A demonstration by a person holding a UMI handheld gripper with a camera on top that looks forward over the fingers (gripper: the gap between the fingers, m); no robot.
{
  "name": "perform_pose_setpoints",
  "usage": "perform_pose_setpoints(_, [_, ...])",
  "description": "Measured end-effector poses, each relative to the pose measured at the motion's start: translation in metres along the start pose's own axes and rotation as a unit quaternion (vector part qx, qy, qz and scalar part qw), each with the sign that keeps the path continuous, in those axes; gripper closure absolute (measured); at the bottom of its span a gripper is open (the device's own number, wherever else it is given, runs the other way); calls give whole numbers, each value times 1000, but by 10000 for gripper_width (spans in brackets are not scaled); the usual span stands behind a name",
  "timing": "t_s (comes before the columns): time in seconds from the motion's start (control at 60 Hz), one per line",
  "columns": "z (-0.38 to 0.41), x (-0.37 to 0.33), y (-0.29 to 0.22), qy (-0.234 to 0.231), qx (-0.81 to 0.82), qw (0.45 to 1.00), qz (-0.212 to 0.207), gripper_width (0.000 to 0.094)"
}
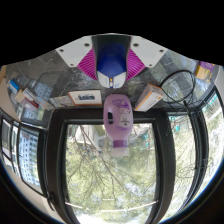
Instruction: Arrange mouse
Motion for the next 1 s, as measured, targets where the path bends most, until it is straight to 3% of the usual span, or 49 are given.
perform_pose_setpoints(0.167, [11, 47, 72, -14, 8, 996, 93, 500])
perform_pose_setpoints(0.283, [13, 50, 81, -13, 1, 994, 105, 413])
perform_pose_setpoints(0.317, [12, 47, 77, -12, -4, 994, 106, 342])
perform_pose_setpoints(0.4, [17, 34, 68, -10, -8, 995, 98, 67])
perform_pose_setpoints(0.683, [48, -76, 23, 20, -19, 998, 57, 81])
perform_pose_setpoints(1.0, [96, -203, 26, 42, -23, 999, 24, 84])
Point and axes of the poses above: the point between the fingertips, and its own axes, seen from behind it with the camera up: z to the left, y down, x forward, the way the camera looks, the point moved 1 cm from there along -x, backward, against the way the camera looks, and after that the axes turned 13 degrees about -y, right-handed, at the moved point
